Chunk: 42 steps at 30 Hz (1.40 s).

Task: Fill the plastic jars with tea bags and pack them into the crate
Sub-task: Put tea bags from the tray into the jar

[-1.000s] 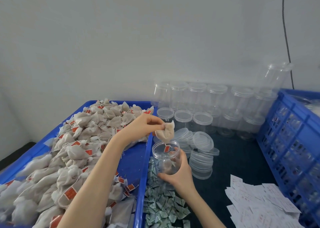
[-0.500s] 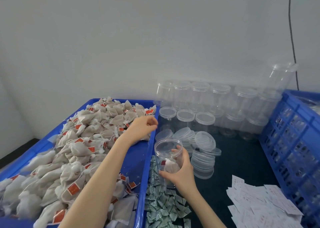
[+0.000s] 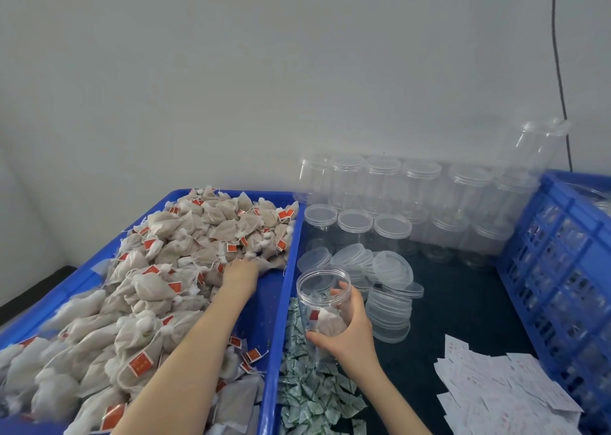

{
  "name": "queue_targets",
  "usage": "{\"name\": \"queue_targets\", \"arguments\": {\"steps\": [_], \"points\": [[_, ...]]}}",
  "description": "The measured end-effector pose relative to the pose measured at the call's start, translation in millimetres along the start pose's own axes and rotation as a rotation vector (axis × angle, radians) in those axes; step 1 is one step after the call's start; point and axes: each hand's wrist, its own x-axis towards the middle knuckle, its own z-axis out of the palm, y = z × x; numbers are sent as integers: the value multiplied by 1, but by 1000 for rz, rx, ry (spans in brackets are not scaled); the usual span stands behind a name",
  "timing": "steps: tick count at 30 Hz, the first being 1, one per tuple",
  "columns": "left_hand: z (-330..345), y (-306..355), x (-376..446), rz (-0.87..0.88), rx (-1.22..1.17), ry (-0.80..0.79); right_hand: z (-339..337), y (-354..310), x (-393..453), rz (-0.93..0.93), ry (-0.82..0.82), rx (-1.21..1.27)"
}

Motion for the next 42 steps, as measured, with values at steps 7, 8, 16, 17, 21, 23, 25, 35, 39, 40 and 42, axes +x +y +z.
{"name": "queue_targets", "arguments": {"steps": [7,8,16,17,21,23,25,35,39,40,42], "points": [[-28,-1,-3,-30,-268,7,3,2,2,7,-1,2],[-35,-2,-4,-20,-316,62,3,2,3,12,-2,4],[-87,4,-36,175,-768,205,7,2,2,22,-10,4],[-93,5,-40,201,-828,221,7,3,2,22,-12,-2],[-116,7,-58,357,-1102,168,7,6,-1,23,-16,-38],[-124,10,-67,441,-1236,122,6,8,-2,25,-15,-53],[-130,12,-73,491,-1304,97,6,10,-2,29,-16,-60],[-133,14,-80,648,-1294,-31,8,8,2,28,4,-35],[-120,25,-73,655,-1107,-211,8,6,4,21,18,-20],[-116,27,-70,663,-1026,-247,8,5,4,20,17,-20],[-110,28,-67,676,-884,-282,8,5,5,18,17,-26]]}}
